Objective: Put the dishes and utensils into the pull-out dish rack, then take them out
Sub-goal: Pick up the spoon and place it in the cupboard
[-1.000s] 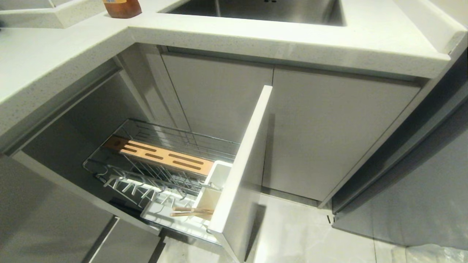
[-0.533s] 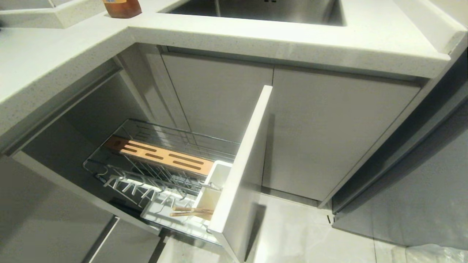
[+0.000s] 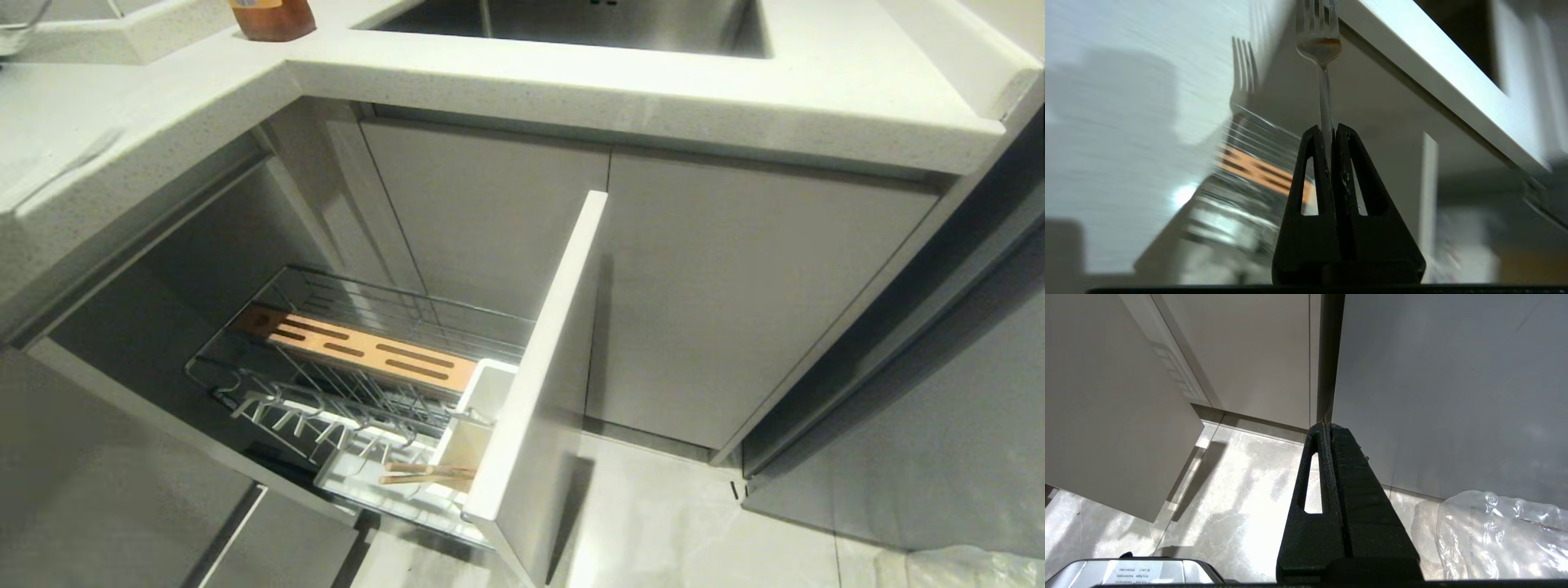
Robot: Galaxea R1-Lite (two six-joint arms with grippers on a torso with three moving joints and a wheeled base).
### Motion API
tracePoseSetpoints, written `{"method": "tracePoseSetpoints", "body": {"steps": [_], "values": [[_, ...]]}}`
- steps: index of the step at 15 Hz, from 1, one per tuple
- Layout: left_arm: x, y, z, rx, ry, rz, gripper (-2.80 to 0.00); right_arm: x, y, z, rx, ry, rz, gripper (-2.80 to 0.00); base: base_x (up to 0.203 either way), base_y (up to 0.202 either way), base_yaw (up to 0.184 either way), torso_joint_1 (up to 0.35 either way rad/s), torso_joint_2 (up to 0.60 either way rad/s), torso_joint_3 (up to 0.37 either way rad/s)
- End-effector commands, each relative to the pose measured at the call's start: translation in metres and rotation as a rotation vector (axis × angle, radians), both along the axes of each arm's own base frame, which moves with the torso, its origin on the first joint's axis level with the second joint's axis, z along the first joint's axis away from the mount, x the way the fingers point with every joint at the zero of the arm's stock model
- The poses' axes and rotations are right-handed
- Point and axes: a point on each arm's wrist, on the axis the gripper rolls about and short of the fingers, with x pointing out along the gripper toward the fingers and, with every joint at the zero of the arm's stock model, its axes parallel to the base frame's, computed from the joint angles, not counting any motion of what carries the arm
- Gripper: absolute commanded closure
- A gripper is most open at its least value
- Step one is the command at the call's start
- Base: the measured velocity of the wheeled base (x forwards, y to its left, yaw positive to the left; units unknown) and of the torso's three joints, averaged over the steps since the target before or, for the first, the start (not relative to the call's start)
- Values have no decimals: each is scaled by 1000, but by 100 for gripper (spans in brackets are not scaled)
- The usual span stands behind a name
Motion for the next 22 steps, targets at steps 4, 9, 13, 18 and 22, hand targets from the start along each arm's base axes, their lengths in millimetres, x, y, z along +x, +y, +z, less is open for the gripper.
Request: {"method": "tracePoseSetpoints", "body": {"steps": [4, 9, 13, 18, 22], "values": [[-16, -65, -26, -94, 187, -425, 0, 0, 0, 0, 0, 0, -1, 0, 0, 0, 0, 0, 0, 0], [-3, -95, -56, -44, 390, -618, 0, 0, 0, 0, 0, 1, -1, 0, 0, 0, 0, 0, 0, 0], [28, -111, -81, 24, 552, -613, 0, 0, 0, 0, 0, 0, 0, 0, 0, 0, 0, 0, 0, 0], [66, -138, -104, 167, 696, -547, 0, 0, 0, 0, 0, 1, -1, 0, 0, 0, 0, 0, 0, 0], [97, -172, -124, 212, 835, -451, 0, 0, 0, 0, 0, 0, 1, 0, 0, 0, 0, 0, 0, 0]]}}
